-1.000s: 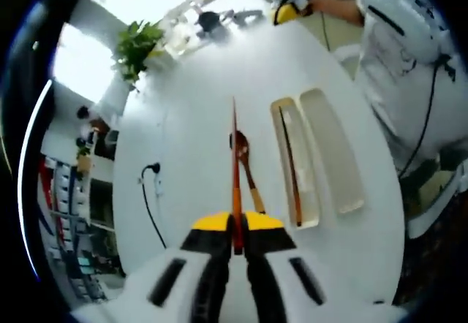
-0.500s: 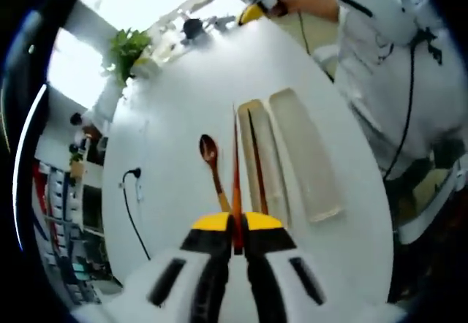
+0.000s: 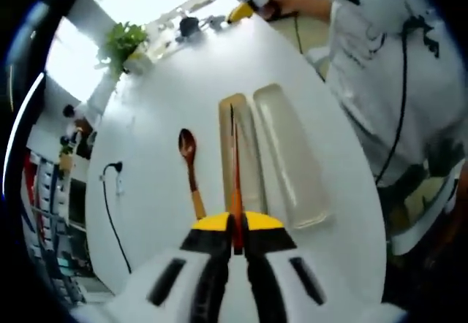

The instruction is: Arrange the utensils inside the cutlery case until each visible utensil rests in its matching compartment.

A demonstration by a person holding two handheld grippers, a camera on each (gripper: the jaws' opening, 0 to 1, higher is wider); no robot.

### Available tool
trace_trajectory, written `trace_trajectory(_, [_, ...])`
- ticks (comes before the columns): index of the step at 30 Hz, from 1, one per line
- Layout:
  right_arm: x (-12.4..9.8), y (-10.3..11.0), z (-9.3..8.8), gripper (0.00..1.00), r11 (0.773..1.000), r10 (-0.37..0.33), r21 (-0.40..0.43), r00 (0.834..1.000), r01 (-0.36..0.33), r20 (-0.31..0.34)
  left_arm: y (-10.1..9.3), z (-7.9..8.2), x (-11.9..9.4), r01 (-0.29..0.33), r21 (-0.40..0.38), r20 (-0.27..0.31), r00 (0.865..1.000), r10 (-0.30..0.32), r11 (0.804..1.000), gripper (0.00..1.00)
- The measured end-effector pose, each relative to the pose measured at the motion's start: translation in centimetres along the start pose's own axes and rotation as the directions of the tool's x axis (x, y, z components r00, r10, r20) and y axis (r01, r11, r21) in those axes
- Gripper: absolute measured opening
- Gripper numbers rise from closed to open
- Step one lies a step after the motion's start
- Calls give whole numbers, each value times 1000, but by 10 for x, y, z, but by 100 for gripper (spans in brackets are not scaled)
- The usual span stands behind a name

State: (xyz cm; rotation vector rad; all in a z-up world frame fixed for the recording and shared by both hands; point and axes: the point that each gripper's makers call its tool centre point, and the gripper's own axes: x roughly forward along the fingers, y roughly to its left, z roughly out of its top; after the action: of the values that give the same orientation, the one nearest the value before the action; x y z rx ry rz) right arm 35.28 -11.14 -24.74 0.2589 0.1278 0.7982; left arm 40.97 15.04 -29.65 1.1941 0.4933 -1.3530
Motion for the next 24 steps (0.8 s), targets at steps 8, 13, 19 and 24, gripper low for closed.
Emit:
trace_trajectory(8, [2, -3, -4, 2, 1000, -14, -5, 1000, 14, -24, -2, -5, 13, 28, -32, 31, 999, -27, 999, 5])
trace_trajectory(13, [4, -11, -10, 2, 999, -34, 17, 999, 34, -35, -2, -10, 20, 34, -49, 26, 999, -33, 998, 5])
trace_trajectory(19, [8, -12, -14, 2, 999, -32, 32, 998, 33, -45, -4, -14, 25, 54, -72, 37, 998, -52, 996, 5])
trace_trajectory(24, [11, -15, -17, 2, 998, -35, 45, 998, 37, -52, -7, -10, 30, 69, -60, 44, 997, -66, 996, 5])
